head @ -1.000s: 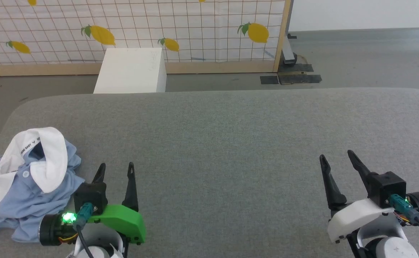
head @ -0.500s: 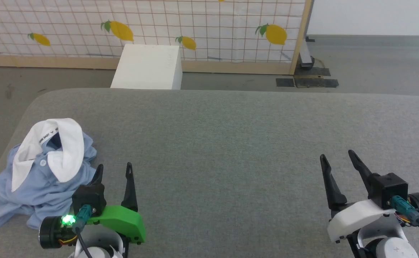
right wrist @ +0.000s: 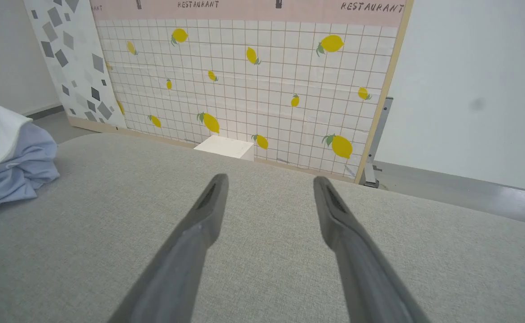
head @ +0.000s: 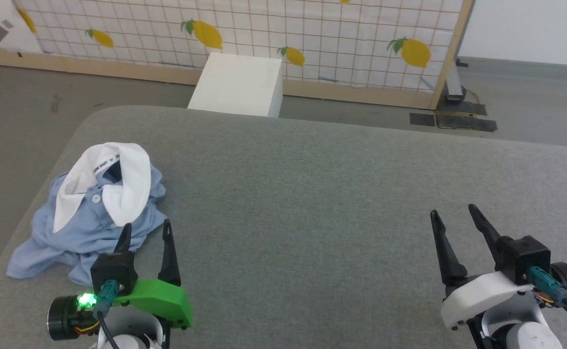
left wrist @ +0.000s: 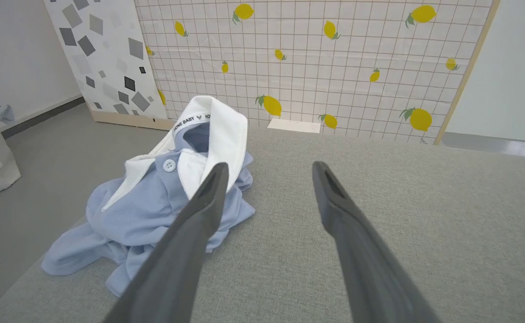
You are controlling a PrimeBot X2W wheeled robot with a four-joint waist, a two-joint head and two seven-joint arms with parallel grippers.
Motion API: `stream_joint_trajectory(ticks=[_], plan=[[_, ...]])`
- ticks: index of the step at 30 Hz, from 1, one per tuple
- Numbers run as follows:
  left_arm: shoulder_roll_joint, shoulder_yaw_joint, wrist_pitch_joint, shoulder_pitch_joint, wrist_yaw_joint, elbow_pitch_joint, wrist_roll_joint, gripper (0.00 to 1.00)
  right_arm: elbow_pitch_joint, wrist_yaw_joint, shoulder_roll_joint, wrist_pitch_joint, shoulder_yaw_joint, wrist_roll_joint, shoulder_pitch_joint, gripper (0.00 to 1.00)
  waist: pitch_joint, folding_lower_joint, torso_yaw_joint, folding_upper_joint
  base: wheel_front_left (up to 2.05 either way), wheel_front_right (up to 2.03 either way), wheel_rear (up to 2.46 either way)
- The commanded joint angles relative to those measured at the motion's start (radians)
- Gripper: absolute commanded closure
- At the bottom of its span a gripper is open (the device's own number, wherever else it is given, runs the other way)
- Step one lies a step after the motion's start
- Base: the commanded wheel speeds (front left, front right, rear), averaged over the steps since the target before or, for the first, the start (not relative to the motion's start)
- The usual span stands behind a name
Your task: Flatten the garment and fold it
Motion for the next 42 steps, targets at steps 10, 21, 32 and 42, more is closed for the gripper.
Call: stream_joint_trajectory(ticks=[10, 21, 32, 42], plan=[[0.012, 0.0, -0.032, 0.006, 0.035, 0.005, -0.036, 0.0, 0.014, 0.003, -0.001, -0.024, 0.012, 0.025, -0.004, 0.0, -0.002, 0.0, 0.082, 0.0, 0.0, 0.0, 0.0], [0.023, -0.005, -0.054, 0.011, 0.059, 0.014, -0.058, 0.0, 0.023, 0.003, -0.001, -0.04, 0.021, 0.034, -0.006, 0.0, 0.0, 0.0, 0.153, 0.0, 0.0, 0.0, 0.0], [0.039, -0.011, -0.075, 0.015, 0.08, 0.024, -0.082, 0.0, 0.033, 0.004, -0.001, -0.057, 0.026, 0.043, -0.01, 0.0, 0.0, 0.0, 0.219, 0.0, -0.03, -0.03, -0.03], [0.05, -0.019, -0.095, 0.019, 0.106, 0.027, -0.104, 0.0, 0.039, 0.005, -0.001, -0.071, 0.028, 0.051, -0.01, 0.0, -0.001, 0.0, 0.275, 0.0, -0.04, -0.04, -0.04]])
